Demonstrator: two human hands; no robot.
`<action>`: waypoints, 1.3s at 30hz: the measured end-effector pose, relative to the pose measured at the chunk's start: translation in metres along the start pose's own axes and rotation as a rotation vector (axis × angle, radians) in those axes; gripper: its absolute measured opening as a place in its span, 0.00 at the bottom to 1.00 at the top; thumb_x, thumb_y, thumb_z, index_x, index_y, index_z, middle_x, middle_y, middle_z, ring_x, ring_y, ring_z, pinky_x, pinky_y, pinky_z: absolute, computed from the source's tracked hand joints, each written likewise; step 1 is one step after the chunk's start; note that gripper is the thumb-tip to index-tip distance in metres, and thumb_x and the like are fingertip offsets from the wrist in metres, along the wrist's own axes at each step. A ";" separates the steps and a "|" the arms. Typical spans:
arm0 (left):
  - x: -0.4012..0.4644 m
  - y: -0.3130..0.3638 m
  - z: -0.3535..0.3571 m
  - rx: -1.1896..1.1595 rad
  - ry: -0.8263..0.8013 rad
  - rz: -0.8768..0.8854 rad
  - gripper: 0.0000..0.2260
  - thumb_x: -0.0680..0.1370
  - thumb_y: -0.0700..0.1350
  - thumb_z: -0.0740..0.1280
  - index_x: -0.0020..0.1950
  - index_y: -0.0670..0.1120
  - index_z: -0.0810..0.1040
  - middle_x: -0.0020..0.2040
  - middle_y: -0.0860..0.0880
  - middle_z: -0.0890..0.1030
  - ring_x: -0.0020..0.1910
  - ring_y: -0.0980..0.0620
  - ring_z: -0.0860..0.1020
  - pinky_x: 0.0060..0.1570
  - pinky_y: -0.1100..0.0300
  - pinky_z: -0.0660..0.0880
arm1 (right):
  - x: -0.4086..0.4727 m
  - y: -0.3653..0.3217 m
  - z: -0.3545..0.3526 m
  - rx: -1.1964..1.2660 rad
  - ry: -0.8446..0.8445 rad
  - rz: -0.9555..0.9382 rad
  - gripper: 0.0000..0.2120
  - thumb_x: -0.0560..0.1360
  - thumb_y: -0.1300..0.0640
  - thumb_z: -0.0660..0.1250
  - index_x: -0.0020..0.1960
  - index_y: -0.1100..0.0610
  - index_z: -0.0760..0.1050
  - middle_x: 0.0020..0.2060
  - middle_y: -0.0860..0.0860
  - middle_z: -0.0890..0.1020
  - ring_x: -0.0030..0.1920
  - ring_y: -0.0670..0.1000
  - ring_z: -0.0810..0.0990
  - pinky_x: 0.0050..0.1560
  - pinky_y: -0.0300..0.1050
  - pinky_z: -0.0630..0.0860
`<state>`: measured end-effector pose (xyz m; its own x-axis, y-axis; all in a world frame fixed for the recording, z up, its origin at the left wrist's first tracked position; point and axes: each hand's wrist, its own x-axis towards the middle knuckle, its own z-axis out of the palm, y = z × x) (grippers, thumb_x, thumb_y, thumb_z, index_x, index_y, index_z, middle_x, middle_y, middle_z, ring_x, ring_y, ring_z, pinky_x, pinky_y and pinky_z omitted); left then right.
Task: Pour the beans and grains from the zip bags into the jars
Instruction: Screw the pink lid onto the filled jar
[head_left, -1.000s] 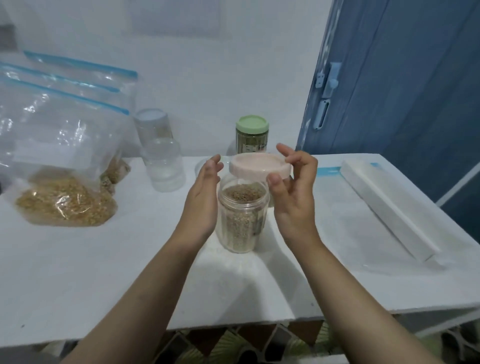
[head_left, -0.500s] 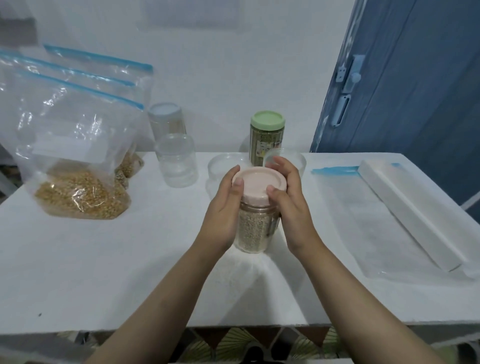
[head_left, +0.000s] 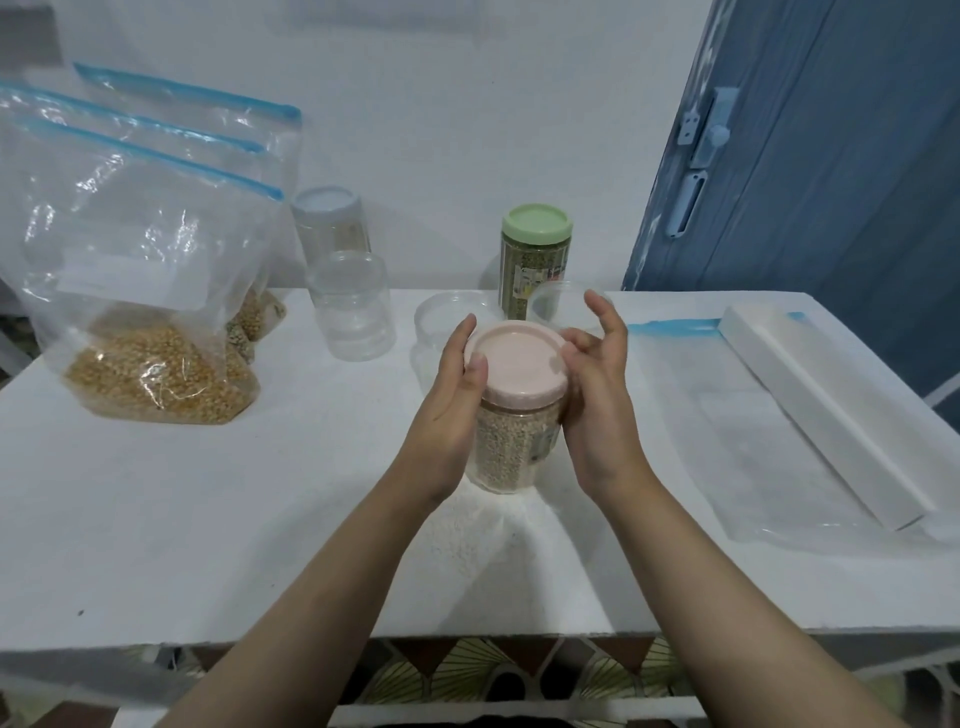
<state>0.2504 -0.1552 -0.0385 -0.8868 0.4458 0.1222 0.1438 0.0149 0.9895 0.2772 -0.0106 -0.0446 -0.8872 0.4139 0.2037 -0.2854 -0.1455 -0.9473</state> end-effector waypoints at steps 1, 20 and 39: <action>0.000 0.000 0.000 0.000 -0.008 -0.002 0.29 0.77 0.63 0.51 0.78 0.61 0.55 0.76 0.55 0.66 0.73 0.61 0.65 0.64 0.76 0.65 | 0.001 0.001 0.000 0.018 0.015 0.018 0.18 0.73 0.48 0.64 0.62 0.35 0.71 0.53 0.52 0.74 0.54 0.50 0.76 0.63 0.52 0.72; 0.002 -0.003 -0.019 -0.005 -0.139 0.020 0.35 0.77 0.50 0.67 0.80 0.50 0.53 0.75 0.56 0.66 0.72 0.64 0.67 0.69 0.64 0.68 | 0.004 0.003 -0.016 0.039 -0.146 0.097 0.21 0.76 0.50 0.60 0.67 0.55 0.71 0.66 0.54 0.77 0.65 0.49 0.76 0.66 0.46 0.72; 0.002 0.000 -0.025 0.012 -0.165 0.039 0.33 0.76 0.49 0.64 0.79 0.49 0.55 0.71 0.62 0.67 0.67 0.71 0.69 0.61 0.72 0.69 | -0.004 0.002 -0.020 -0.078 -0.371 0.194 0.47 0.62 0.31 0.76 0.74 0.39 0.59 0.71 0.41 0.72 0.70 0.42 0.72 0.63 0.37 0.73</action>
<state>0.2372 -0.1768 -0.0365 -0.7964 0.5871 0.1454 0.1830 0.0048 0.9831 0.2874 0.0050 -0.0524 -0.9962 0.0324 0.0815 -0.0847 -0.1151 -0.9897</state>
